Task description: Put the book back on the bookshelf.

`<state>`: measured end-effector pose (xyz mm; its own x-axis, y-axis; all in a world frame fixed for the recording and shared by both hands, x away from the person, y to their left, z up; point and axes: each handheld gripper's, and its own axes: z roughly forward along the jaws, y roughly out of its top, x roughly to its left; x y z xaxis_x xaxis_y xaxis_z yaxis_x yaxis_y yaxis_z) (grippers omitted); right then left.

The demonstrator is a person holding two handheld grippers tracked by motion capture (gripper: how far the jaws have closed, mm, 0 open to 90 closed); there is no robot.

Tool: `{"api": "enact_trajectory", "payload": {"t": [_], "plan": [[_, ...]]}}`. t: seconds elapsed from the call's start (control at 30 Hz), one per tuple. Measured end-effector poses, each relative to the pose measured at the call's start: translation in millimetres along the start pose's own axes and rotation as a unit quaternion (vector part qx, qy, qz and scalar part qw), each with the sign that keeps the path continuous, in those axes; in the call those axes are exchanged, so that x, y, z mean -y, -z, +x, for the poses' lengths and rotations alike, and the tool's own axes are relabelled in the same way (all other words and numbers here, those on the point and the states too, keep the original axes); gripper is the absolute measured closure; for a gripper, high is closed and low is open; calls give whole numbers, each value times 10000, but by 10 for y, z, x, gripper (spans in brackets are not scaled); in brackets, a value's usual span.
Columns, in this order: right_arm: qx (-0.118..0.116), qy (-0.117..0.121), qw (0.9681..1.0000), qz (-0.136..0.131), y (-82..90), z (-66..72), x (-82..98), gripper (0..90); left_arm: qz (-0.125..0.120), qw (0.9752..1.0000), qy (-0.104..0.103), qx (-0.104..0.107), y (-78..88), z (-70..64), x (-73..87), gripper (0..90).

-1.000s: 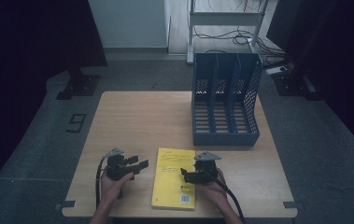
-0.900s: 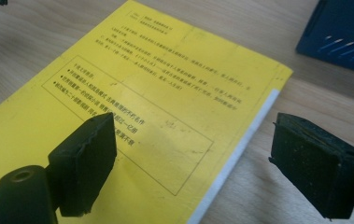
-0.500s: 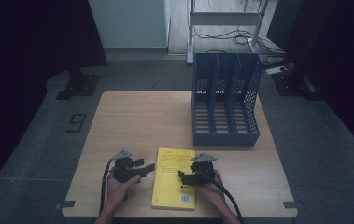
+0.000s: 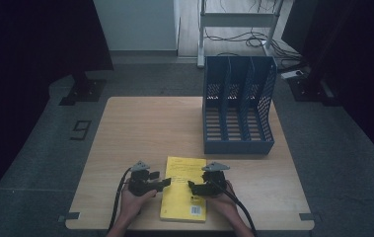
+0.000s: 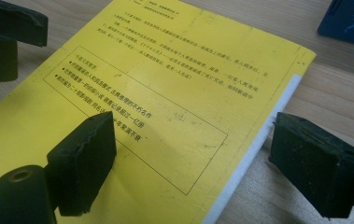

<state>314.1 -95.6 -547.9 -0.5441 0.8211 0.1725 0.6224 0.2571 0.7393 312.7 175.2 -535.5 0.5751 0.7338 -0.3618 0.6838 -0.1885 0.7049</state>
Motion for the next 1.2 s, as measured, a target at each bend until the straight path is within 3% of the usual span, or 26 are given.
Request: {"api": "enact_trajectory", "payload": {"t": [0.7,1.2], "plan": [[29,-10,10000,-48,4,7,16,146,242,9996,-99,42,-173,-100,11,319],[12,-44,9999,-115,4,3,37,146,282,9995,-96,-95,-196,-142,9,311]]}}
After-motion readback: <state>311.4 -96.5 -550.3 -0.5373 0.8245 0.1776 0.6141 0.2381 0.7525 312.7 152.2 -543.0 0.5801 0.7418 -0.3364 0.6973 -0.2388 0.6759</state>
